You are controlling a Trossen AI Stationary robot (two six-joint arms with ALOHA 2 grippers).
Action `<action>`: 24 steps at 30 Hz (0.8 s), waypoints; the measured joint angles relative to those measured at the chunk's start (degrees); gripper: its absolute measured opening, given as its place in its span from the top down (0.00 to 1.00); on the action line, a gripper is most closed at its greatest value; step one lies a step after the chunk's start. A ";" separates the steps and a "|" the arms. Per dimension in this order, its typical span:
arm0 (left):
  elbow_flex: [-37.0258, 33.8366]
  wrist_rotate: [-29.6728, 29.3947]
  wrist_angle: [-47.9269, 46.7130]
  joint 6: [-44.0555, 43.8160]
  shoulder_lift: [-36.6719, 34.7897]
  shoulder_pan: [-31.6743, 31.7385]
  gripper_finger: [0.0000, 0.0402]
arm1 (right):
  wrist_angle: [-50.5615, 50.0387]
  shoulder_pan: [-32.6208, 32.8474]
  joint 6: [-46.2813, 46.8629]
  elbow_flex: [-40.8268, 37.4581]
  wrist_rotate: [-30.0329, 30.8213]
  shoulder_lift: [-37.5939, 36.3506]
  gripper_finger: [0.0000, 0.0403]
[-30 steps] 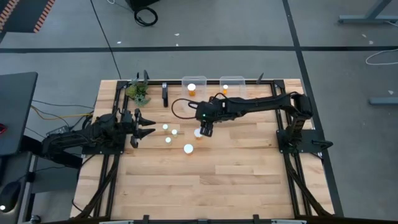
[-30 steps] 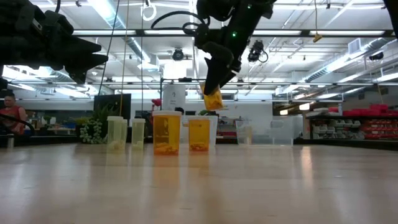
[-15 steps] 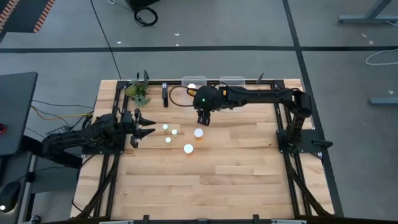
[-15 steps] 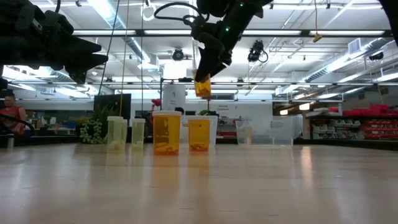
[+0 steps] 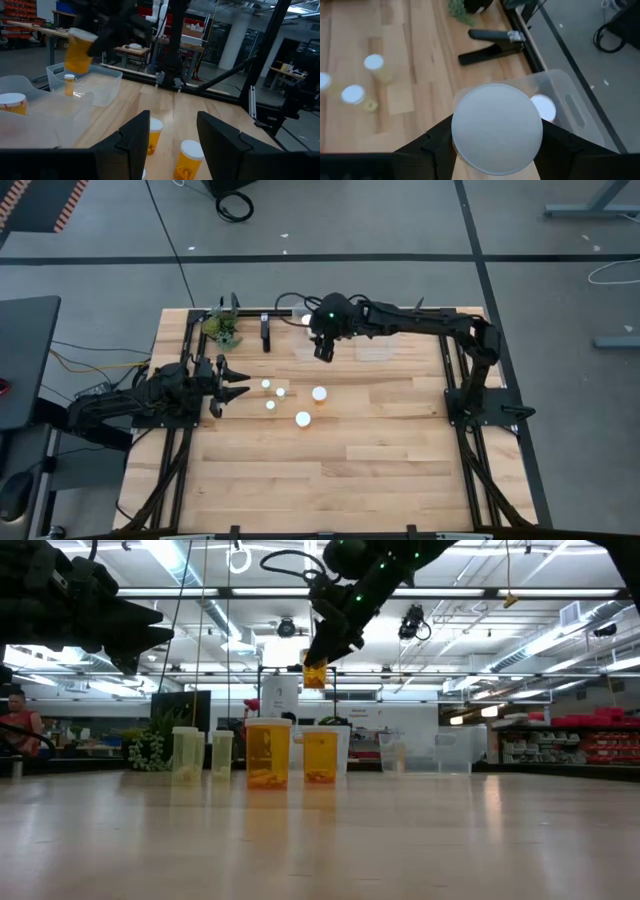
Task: Pick and place medicine bottles into bin by pill shape (circle, oval)
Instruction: Put the large orange pill bottle into the left transparent bin
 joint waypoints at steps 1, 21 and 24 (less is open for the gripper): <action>0.00 0.02 0.01 0.02 0.00 0.00 0.57 | 0.94 -0.39 -0.32 0.05 -0.47 0.47 0.45; 0.00 0.02 0.05 0.02 0.24 0.00 0.57 | -14.41 -7.46 -11.80 23.10 -17.03 21.62 0.45; 0.00 0.00 0.08 0.02 0.36 0.00 0.57 | -14.44 -8.06 -13.83 21.96 -18.76 21.62 0.45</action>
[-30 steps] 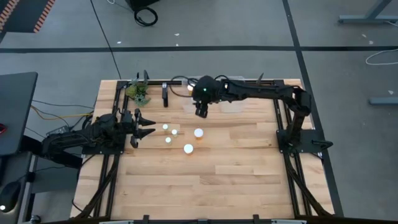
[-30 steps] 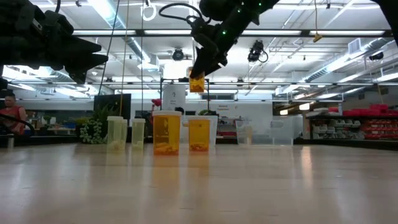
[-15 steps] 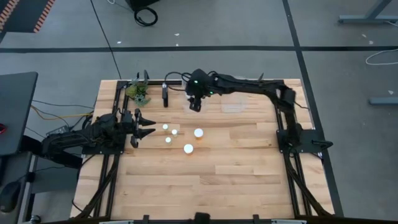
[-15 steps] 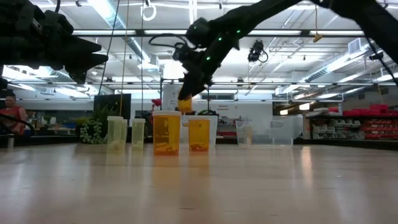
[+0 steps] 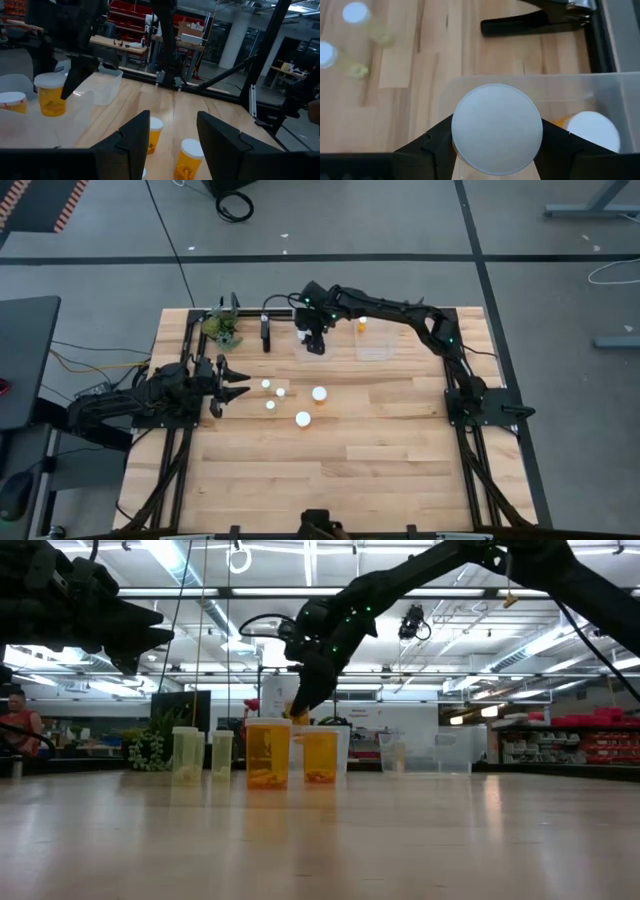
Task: Pick and place medicine bottles into bin by pill shape (circle, oval)
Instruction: Put the large orange pill bottle into the left transparent bin
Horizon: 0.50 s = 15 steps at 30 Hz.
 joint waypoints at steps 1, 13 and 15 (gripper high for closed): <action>-0.01 -0.01 0.01 0.00 0.03 0.00 0.57 | 0.23 -0.18 -0.67 -0.59 -0.31 0.00 0.45; -0.01 0.00 0.03 0.00 0.03 0.00 0.57 | 2.41 -4.01 -4.31 -7.87 -4.57 0.00 0.45; -0.01 -0.01 0.04 0.00 0.03 0.00 0.57 | 3.37 -4.45 -4.96 -8.97 -4.58 0.00 0.45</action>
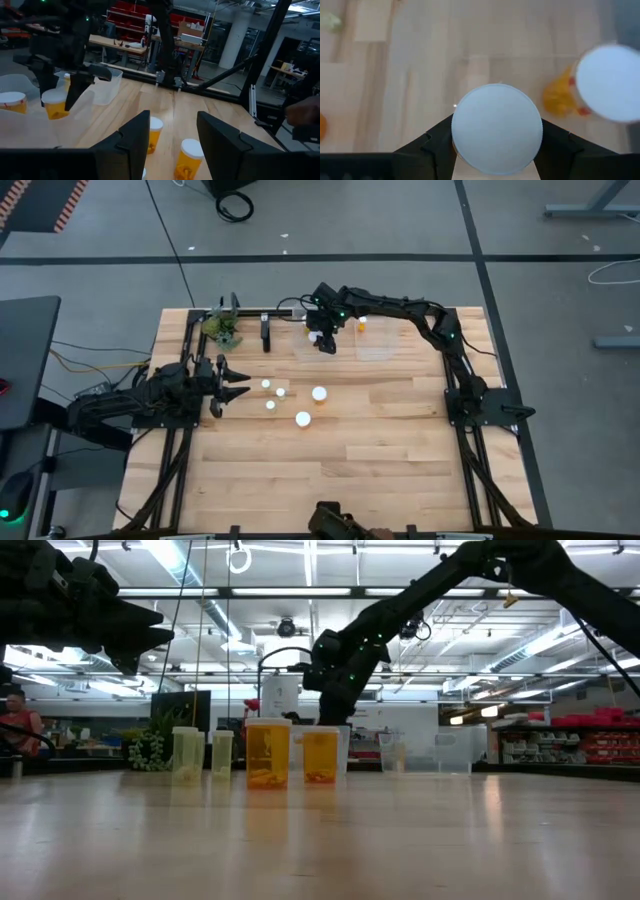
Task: Pick and place medicine bottles into bin by pill shape (circle, oval)
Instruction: Put the large orange pill bottle into the left transparent bin
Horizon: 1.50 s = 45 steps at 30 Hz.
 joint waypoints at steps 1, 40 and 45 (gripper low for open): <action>0.01 0.00 0.01 0.00 0.00 0.00 0.57 | 0.26 -0.20 -0.36 -0.41 -0.01 0.00 0.45; 0.01 0.00 0.03 0.00 -0.02 0.00 0.57 | 2.11 0.79 -0.40 -2.80 2.53 -5.13 0.32; 0.01 0.00 0.01 0.00 -0.02 0.00 0.57 | 1.26 2.90 1.08 -2.80 2.90 -8.01 0.32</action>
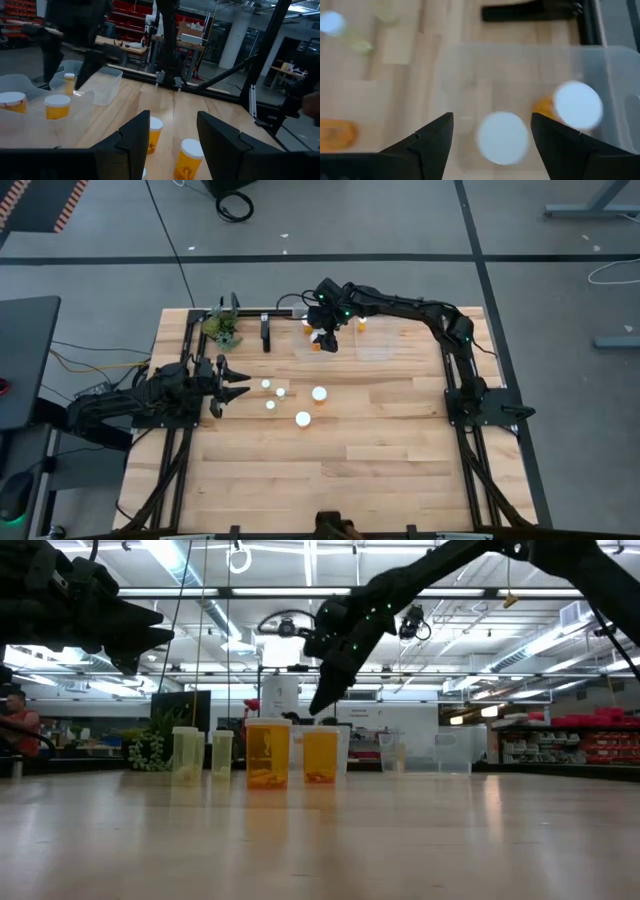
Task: Pick and place medicine bottles into bin by pill shape (circle, oval)
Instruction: Put the large orange pill bottle into the left transparent bin
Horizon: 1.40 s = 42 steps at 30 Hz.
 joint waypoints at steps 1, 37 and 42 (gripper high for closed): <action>0.00 0.00 0.00 0.00 0.00 0.00 0.57 | -0.17 0.95 0.38 0.00 0.04 -0.37 0.32; -0.01 0.00 -0.04 -0.01 0.00 0.00 0.57 | -13.96 21.93 13.19 -7.04 13.00 -1.43 0.32; 0.00 0.00 -0.02 -0.02 0.00 0.00 0.57 | -8.46 22.82 13.20 -11.21 13.01 -1.37 0.32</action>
